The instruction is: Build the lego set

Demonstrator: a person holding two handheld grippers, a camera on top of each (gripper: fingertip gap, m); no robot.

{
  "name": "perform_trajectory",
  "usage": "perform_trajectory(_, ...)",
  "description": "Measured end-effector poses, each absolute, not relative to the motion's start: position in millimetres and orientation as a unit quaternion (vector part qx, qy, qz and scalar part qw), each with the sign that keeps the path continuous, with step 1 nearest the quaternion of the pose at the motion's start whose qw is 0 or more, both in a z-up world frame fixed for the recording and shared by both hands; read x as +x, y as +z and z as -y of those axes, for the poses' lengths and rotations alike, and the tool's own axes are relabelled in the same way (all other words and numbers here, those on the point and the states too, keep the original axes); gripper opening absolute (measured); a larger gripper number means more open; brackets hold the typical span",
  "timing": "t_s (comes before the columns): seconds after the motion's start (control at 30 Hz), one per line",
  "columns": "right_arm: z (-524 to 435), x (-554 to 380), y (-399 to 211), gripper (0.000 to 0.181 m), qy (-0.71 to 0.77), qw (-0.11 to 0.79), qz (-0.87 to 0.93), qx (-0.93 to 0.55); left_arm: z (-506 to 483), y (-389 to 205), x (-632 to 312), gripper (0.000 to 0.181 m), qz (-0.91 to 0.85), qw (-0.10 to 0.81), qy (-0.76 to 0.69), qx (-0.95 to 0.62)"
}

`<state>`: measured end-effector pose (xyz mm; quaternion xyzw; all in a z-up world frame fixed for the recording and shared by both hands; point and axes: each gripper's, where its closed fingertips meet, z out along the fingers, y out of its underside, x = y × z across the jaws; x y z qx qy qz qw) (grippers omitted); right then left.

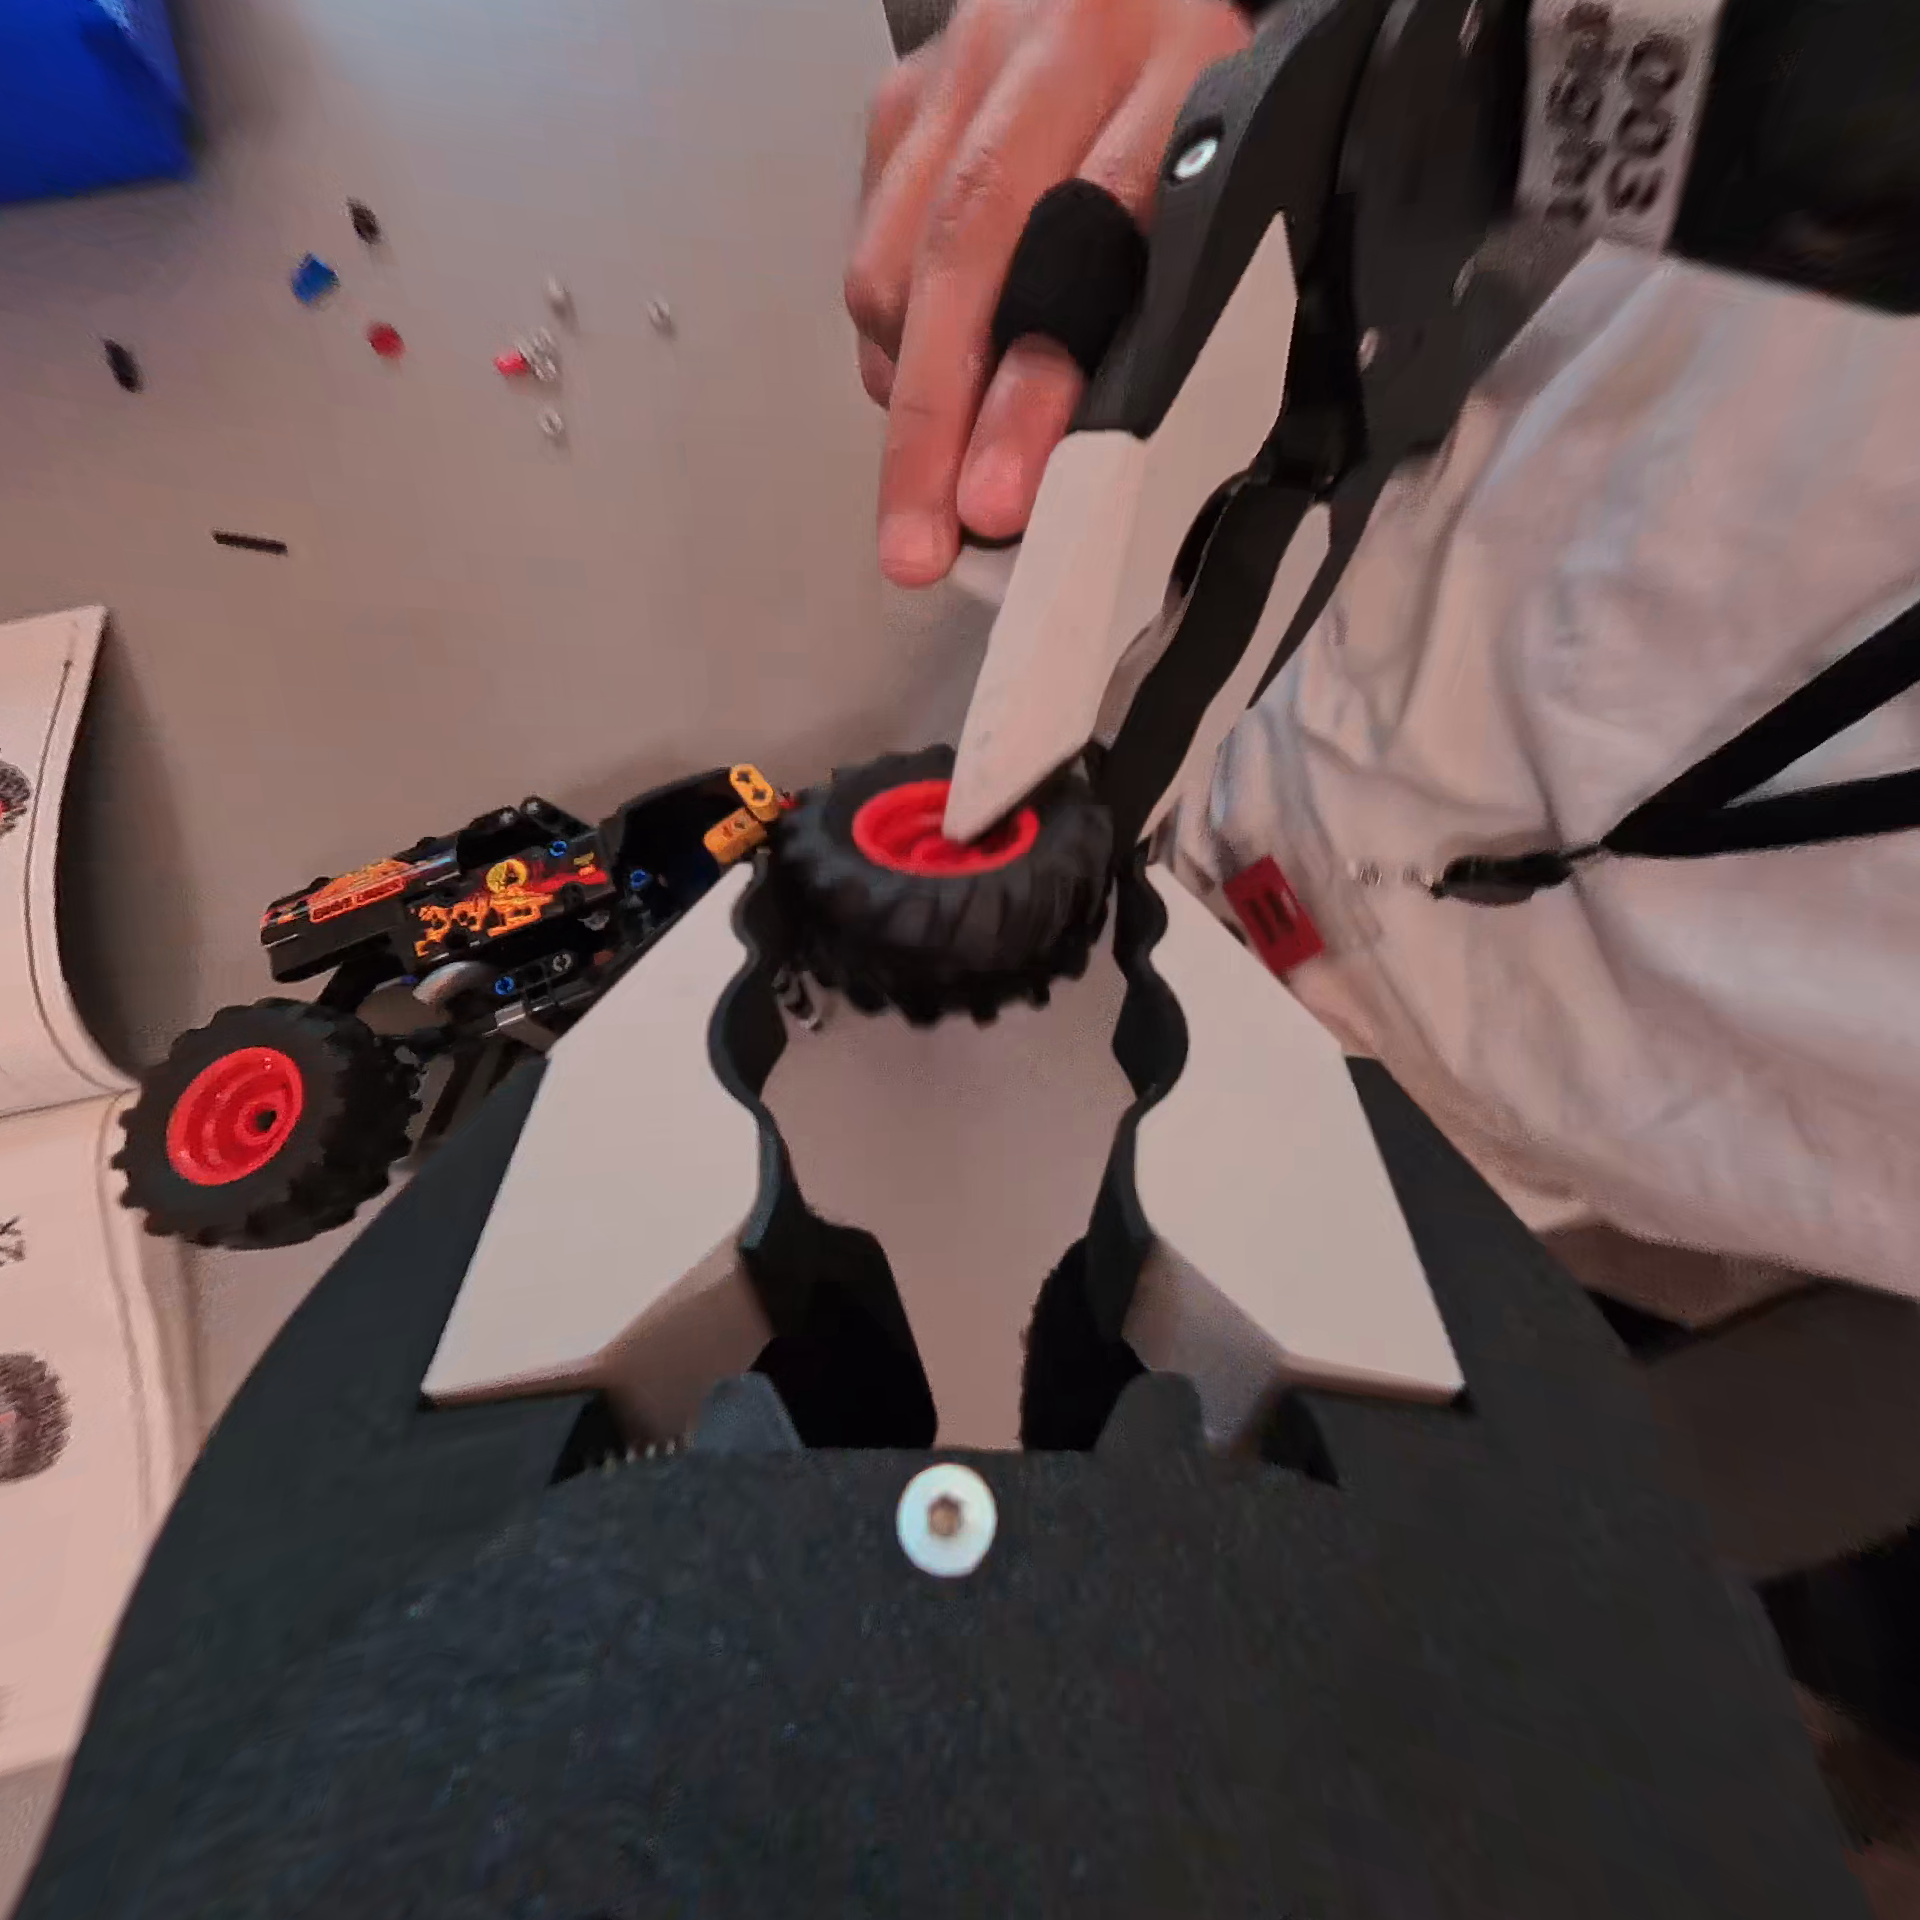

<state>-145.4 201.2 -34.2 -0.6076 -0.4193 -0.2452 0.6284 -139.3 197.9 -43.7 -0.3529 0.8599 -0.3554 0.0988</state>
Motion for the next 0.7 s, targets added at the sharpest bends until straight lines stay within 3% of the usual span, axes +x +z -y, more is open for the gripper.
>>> perform_trajectory(0.17, -203, -145, -40, 0.025, -0.279, 0.642, 0.411, -0.583, -188, -31, -133, 0.073, -0.738, 0.066, -0.556, -0.378)
perform_trajectory(0.2, -203, -147, -41, 0.025, -0.29, 0.641, 0.416, -0.577, -190, -33, -130, 0.061, -0.722, 0.069, -0.571, -0.384)
perform_trajectory(0.23, -204, -149, -44, 0.025, -0.287, 0.637, 0.418, -0.581, -191, -35, -132, 0.061, -0.716, 0.063, -0.581, -0.38)
perform_trajectory(0.33, -203, -152, -58, 0.03, -0.193, 0.62, 0.411, -0.64, -194, -50, -139, 0.06, -0.733, 0.068, -0.568, -0.368)
perform_trajectory(0.47, -190, -154, -49, 0.062, 0.006, 0.599, 0.362, -0.714, -195, -50, -144, 0.06, -0.752, 0.072, -0.554, -0.348)
perform_trajectory(0.5, -190, -153, -53, 0.062, 0.036, 0.573, 0.357, -0.737, -194, -51, -143, 0.06, -0.76, 0.073, -0.546, -0.346)
perform_trajectory(0.7, -202, -144, -64, 0.062, -0.015, 0.519, 0.383, -0.764, -185, -68, -136, 0.057, -0.805, 0.056, -0.486, -0.336)
